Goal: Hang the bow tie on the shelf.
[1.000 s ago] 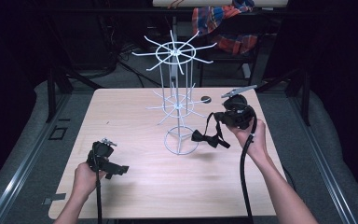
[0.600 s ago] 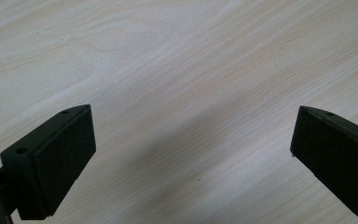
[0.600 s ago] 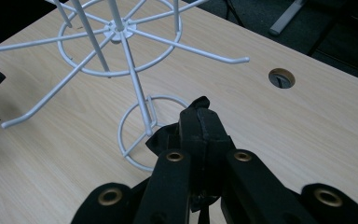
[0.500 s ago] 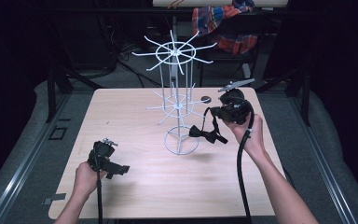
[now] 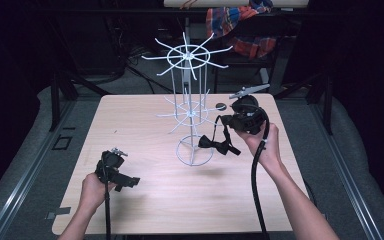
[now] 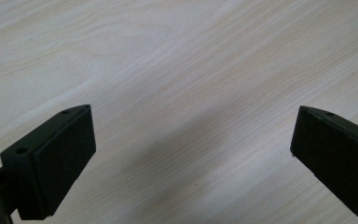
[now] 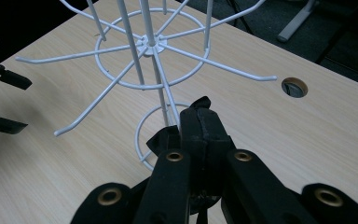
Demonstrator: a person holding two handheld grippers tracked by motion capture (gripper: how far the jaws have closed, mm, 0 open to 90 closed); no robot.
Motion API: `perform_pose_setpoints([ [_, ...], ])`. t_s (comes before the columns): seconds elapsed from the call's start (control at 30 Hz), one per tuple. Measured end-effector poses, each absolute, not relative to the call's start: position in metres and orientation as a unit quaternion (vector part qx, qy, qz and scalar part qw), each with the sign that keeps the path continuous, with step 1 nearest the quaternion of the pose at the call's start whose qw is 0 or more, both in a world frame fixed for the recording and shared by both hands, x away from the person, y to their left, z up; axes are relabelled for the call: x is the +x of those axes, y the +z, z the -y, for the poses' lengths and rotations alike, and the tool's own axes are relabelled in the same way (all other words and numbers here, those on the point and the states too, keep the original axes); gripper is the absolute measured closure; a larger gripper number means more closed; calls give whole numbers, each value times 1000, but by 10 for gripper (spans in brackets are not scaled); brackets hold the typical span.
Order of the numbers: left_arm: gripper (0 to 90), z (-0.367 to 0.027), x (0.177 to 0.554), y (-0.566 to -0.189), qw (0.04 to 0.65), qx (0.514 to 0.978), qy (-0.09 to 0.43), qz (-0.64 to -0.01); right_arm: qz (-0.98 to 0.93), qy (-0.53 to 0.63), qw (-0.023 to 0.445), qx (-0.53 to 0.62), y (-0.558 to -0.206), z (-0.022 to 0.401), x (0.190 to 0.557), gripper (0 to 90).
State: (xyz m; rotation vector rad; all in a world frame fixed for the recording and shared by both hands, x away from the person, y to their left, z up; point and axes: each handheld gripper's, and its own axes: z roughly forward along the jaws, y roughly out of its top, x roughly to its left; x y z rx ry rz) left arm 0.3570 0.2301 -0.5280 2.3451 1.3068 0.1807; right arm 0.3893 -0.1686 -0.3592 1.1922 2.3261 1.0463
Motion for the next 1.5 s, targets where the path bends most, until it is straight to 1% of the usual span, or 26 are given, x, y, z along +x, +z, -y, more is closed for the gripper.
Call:
perform_pose_setpoints([
  [0.47, 1, -230, 357, -528, 222, 850, 65, -473, -815, 372, 162, 414, -355, 162, 383, 900],
  [1.03, 1, -229, 357, -529, 222, 851, 62, -472, -827, 360, 158, 403, -376, 145, 386, 900],
  [1.2, 2, -229, 357, -529, 221, 851, 62, -472, -832, 356, 191, 380, -381, 139, 381, 900],
  [1.5, 1, -229, 357, -529, 219, 852, 61, -472, -834, 346, 222, 368, -391, 133, 375, 900],
])
